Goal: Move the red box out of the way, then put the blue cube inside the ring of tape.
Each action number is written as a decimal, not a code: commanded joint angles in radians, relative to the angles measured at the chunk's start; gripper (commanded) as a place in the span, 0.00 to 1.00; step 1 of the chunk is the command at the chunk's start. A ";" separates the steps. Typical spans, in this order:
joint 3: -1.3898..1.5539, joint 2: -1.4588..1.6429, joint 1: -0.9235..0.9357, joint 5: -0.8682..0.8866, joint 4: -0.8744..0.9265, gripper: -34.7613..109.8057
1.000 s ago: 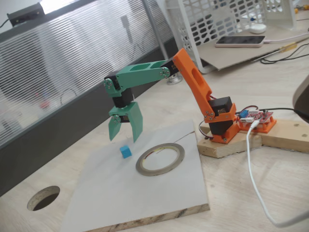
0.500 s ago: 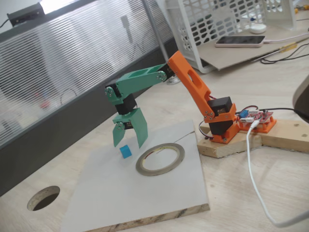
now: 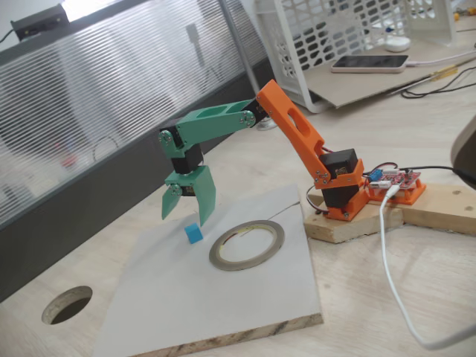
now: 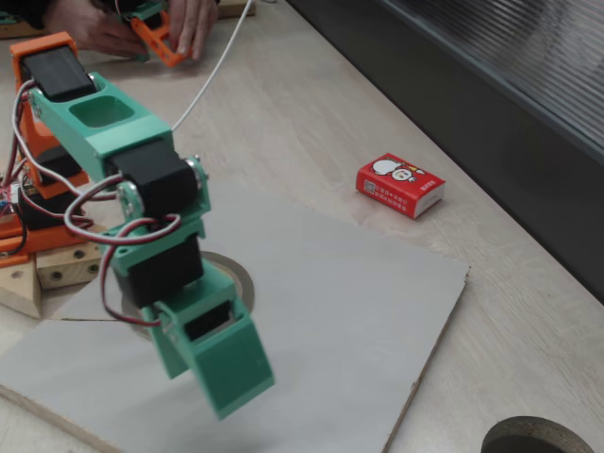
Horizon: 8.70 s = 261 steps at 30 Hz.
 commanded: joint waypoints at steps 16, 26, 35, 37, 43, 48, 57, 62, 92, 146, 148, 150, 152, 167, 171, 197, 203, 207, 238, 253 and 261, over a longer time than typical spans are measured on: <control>-0.029 -0.046 -0.078 0.018 0.002 0.70; -0.029 -0.051 -0.080 0.018 0.003 0.70; -0.029 -0.051 -0.080 0.018 0.002 0.68; -0.029 -0.049 -0.080 0.018 0.005 0.63; -0.031 -0.040 -0.080 0.018 -0.005 0.42; -0.031 -0.040 -0.080 0.018 -0.005 0.36; -0.031 -0.038 -0.078 0.018 -0.005 0.35; -0.061 0.015 -0.074 0.018 0.000 0.35; 0.043 0.301 -0.488 0.020 0.617 0.35; 0.532 0.417 -0.256 0.018 0.202 0.35; 0.532 0.417 -0.256 0.018 0.207 0.35; 0.532 0.417 -0.256 0.018 0.210 0.36; 0.532 0.417 -0.258 0.018 0.210 0.36; 0.541 0.416 -0.258 0.018 0.213 0.57; 0.535 0.419 -0.258 0.018 0.213 0.57; 0.548 0.910 -0.249 0.018 0.302 0.27; 0.554 1.005 -0.249 0.012 0.551 0.27; 0.684 1.048 -0.253 0.011 0.635 0.27; 1.295 1.290 -0.247 0.009 0.150 0.27; 1.281 1.290 -0.249 0.017 0.140 0.27; 1.278 1.289 -0.247 0.017 0.138 0.27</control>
